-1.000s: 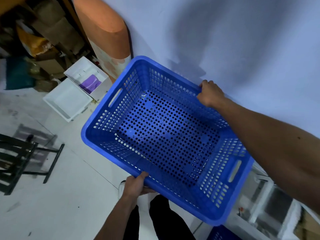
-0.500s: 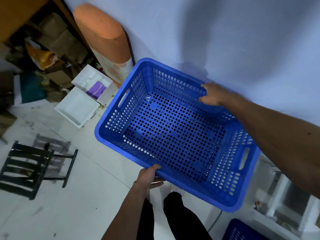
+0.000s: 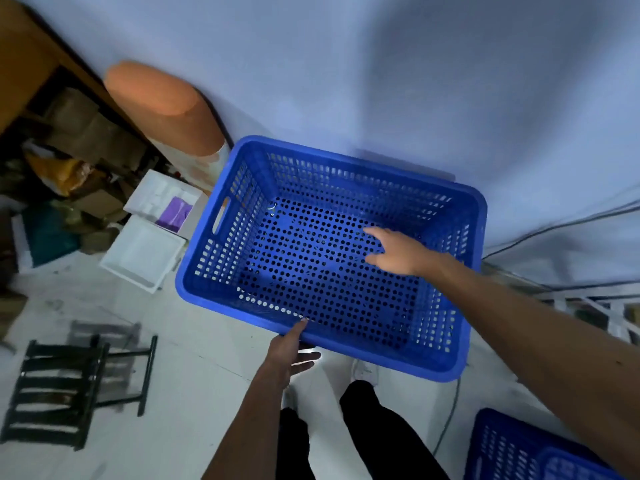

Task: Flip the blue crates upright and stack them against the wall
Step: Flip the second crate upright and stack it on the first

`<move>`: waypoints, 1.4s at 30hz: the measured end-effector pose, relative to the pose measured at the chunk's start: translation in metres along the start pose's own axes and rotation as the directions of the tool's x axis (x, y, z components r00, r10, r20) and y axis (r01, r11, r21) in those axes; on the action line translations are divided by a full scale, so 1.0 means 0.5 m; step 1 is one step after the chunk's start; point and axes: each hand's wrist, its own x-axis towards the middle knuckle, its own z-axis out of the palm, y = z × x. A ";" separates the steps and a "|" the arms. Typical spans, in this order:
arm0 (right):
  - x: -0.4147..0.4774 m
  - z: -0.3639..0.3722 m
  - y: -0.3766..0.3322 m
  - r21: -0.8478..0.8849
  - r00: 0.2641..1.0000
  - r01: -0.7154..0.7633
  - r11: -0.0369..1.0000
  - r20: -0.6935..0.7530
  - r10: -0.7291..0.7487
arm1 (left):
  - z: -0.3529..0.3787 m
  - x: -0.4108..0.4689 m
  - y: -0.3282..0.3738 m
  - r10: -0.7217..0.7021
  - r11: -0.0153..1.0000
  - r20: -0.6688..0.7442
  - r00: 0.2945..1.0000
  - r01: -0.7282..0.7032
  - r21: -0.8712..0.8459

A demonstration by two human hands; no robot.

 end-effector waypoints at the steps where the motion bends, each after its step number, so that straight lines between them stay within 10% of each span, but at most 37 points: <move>1: -0.022 0.028 0.010 0.017 1.000 -0.012 1.000 0.022 0.011 | -0.004 -0.004 0.000 0.003 0.999 -0.009 1.000 -0.003 0.034; 6: -0.103 0.198 0.007 -0.011 0.982 -0.102 0.995 0.157 0.103 | -0.028 -0.021 0.010 0.035 0.934 -0.088 0.995 -0.001 0.358; 11: -0.128 0.360 -0.048 -0.085 0.979 -0.169 0.982 0.102 0.178 | -0.083 -0.024 0.046 0.112 0.656 0.077 0.991 -0.132 0.743; 16: -0.115 0.433 -0.076 -0.199 0.916 -0.318 0.927 -0.315 0.247 | -0.128 -0.021 0.113 0.564 -0.205 0.400 0.722 -0.347 0.915; 18: -0.107 0.444 -0.075 -0.209 0.896 -0.347 0.914 -0.362 0.257 | -0.163 -0.015 0.133 0.533 -0.403 0.568 0.627 -0.403 0.822; 20: -0.100 0.454 -0.068 -0.216 0.881 -0.360 0.907 -0.400 0.255 | -0.200 0.019 0.148 0.397 -0.523 0.603 0.692 -0.369 0.768; 23: -0.095 0.472 -0.053 -0.224 0.859 -0.373 0.900 -0.451 0.244 | -0.226 0.066 0.149 0.305 -0.617 0.527 0.793 -0.256 0.744; 42: -0.079 0.452 -0.005 -0.311 0.790 -0.442 0.841 -0.580 0.201 | -0.162 0.113 0.201 0.374 -0.819 0.666 0.645 -0.106 0.564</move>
